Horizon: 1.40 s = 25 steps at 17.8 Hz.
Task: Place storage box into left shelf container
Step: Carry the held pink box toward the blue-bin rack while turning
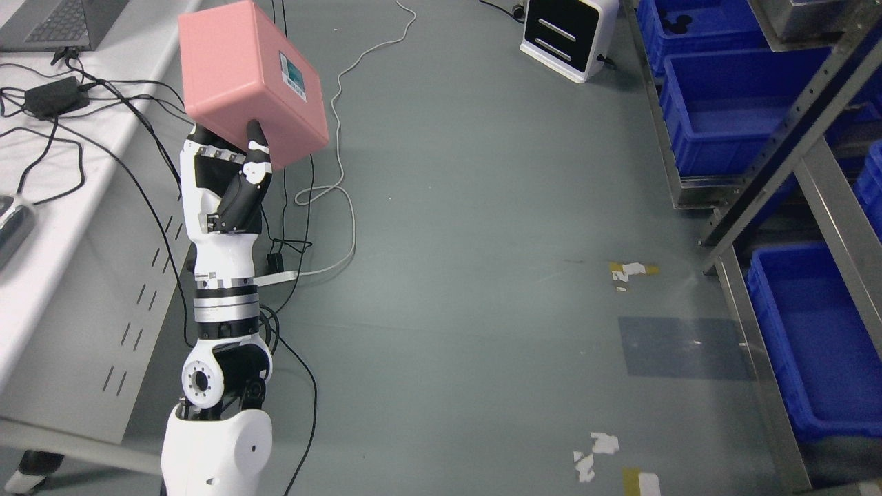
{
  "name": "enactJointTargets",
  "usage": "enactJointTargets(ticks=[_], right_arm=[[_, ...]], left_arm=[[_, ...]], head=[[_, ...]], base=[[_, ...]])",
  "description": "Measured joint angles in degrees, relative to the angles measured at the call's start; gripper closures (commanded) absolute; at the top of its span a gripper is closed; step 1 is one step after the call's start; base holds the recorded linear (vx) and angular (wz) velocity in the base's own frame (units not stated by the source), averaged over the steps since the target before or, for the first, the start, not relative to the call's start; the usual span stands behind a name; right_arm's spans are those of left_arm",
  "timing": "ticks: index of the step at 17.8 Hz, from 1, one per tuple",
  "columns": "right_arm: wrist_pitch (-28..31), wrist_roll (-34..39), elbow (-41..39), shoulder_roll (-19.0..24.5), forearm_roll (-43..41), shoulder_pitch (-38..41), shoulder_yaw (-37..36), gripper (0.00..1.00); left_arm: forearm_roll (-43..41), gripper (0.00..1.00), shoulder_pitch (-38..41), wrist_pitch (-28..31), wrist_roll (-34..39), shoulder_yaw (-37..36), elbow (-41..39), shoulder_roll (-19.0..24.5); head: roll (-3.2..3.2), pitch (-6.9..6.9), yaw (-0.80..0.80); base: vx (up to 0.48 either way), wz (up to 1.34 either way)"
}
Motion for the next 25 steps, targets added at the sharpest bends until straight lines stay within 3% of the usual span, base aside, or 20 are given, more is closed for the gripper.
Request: enactJointTargets(ticks=[4, 14, 25], right_arm=[[0.00, -0.02, 0.00, 0.00, 0.00, 0.00, 0.00, 0.00], [0.07, -0.01, -0.02, 0.00, 0.00, -0.04, 0.00, 0.00], [0.09, -0.11, 0.00, 0.00, 0.00, 0.01, 0.00, 0.00]], left_arm=[[0.01, 0.96, 3.96, -0.72, -3.92, -0.21, -0.06, 0.00], [-0.03, 0.96, 7.61, -0.90, -4.42, -4.12, 0.18, 0.00], [-0.09, 0.96, 16.39, -1.18, -5.51, -10.61, 2.10, 0.00]], head=[[0.00, 0.00, 0.00], [0.00, 0.00, 0.00], [0.00, 0.00, 0.00]], base=[[0.570, 0.08], [0.596, -0.29], [0.348, -1.18]])
